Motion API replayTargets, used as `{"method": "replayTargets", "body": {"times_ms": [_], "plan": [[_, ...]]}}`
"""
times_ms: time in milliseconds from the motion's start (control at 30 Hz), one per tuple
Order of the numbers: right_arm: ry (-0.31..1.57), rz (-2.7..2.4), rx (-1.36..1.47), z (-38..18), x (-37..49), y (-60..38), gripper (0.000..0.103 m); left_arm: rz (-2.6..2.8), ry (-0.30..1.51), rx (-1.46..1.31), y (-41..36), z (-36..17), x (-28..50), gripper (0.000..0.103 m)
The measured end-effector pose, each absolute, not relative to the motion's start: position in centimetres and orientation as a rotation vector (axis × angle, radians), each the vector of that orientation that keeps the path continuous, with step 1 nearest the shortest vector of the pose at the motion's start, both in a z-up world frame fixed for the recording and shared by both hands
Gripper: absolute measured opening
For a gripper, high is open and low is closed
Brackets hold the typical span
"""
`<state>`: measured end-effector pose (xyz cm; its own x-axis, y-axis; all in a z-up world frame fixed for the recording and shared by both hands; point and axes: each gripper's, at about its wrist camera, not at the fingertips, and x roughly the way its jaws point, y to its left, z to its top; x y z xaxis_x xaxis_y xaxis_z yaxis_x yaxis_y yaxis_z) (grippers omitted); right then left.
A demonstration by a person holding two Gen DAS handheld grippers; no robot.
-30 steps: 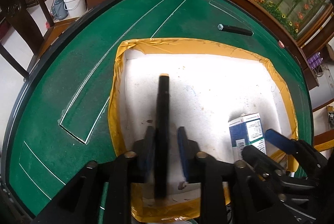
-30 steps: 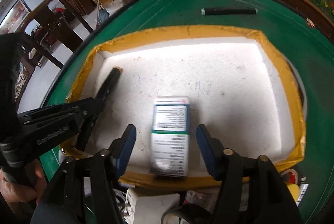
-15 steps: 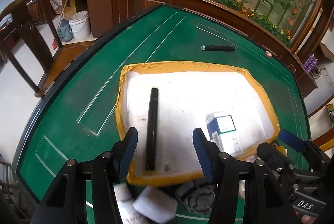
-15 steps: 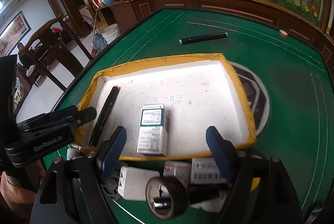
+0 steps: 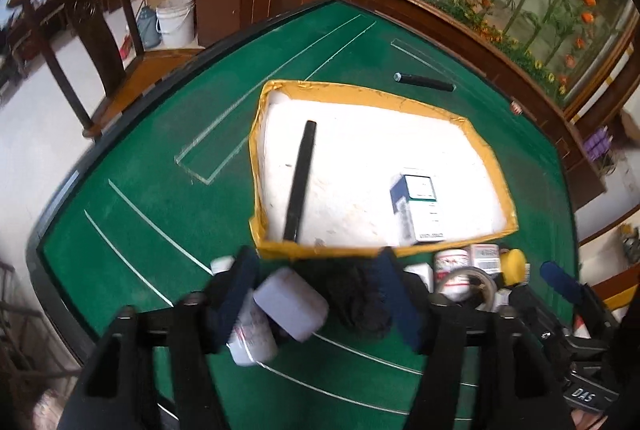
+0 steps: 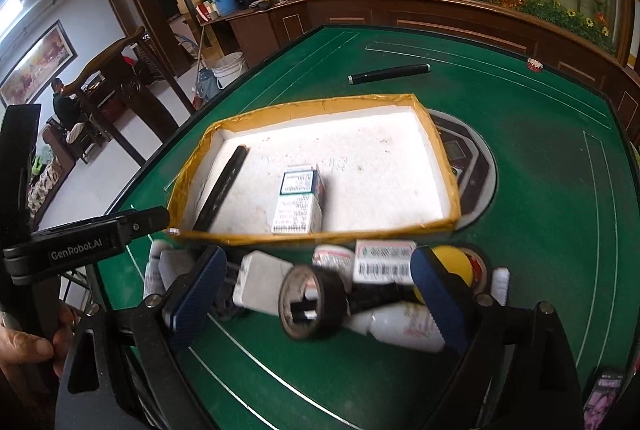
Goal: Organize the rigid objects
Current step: 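Grasp the white medicine bottle with the left gripper and lift it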
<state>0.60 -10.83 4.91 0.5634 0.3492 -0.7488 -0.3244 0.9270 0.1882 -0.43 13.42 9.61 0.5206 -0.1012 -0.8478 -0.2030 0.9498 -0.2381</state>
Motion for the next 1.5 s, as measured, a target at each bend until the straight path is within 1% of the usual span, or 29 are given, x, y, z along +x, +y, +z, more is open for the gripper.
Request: {"method": "replayTargets", "body": {"times_ms": [33, 167, 267, 333, 367, 533, 767, 833, 1000, 1100, 1167, 1233, 1267, 1300, 1333, 1500], "plan": [[0.89, 0.402, 0.028, 4.9, 0.2, -11.1, 0.094, 0.067, 1.021, -0.337, 13.5, 9.6, -0.8, 0.08], [0.892, 0.423, 0.024, 5.1, -1.1, -12.0, 0.098, 0.092, 1.011, -0.355, 13.7, 10.0, -2.4, 0.081], [0.898, 0.44, 0.033, 5.0, -1.9, -12.9, 0.099, 0.109, 1.008, -0.358, 14.1, 10.0, -3.8, 0.084], [0.908, 0.451, 0.037, 4.9, -2.4, -13.2, 0.099, 0.122, 1.008, -0.359, 14.3, 9.8, -4.9, 0.09], [0.915, 0.457, 0.037, 4.7, -2.6, -13.3, 0.099, 0.127, 1.012, -0.36, 14.4, 9.6, -5.4, 0.091], [0.941, 0.475, 0.027, 4.2, -3.4, -13.0, 0.099, 0.151, 1.057, -0.349, 14.9, 7.4, -7.0, 0.091], [0.952, 0.475, 0.025, 4.1, -3.8, -13.1, 0.099, 0.207, 1.09, -0.356, 16.6, 5.3, -6.4, 0.09], [0.959, 0.465, 0.029, 3.9, -3.9, -13.3, 0.099, 0.205, 1.091, -0.368, 17.3, 5.1, -5.7, 0.083], [0.974, 0.434, 0.037, 3.7, -4.1, -14.0, 0.099, 0.171, 1.128, -0.352, 17.4, 4.0, -3.3, 0.073], [0.972, 0.413, 0.044, 3.8, -4.3, -14.6, 0.099, 0.145, 1.113, -0.38, 17.5, 4.2, -2.5, 0.072], [0.977, 0.399, 0.049, 3.8, -4.3, -14.9, 0.099, 0.119, 1.104, -0.381, 17.4, 4.2, -2.1, 0.066], [0.982, 0.382, 0.059, 3.7, -4.4, -15.4, 0.099, 0.094, 1.094, -0.38, 17.1, 4.4, -2.0, 0.054], [0.983, 0.376, 0.064, 3.7, -4.5, -15.5, 0.099, 0.085, 1.09, -0.377, 16.9, 4.5, -2.0, 0.051], [0.984, 0.37, 0.069, 3.7, -4.5, -15.7, 0.099, 0.071, 1.086, -0.377, 16.7, 4.6, -2.1, 0.044], [0.985, 0.365, 0.075, 3.6, -4.6, -15.9, 0.099, 0.059, 1.083, -0.379, 16.6, 4.6, -2.2, 0.042], [0.99, 0.356, 0.092, 3.6, -4.9, -16.2, 0.099, 0.046, 1.08, -0.382, 16.6, 4.6, -3.0, 0.042]]}}
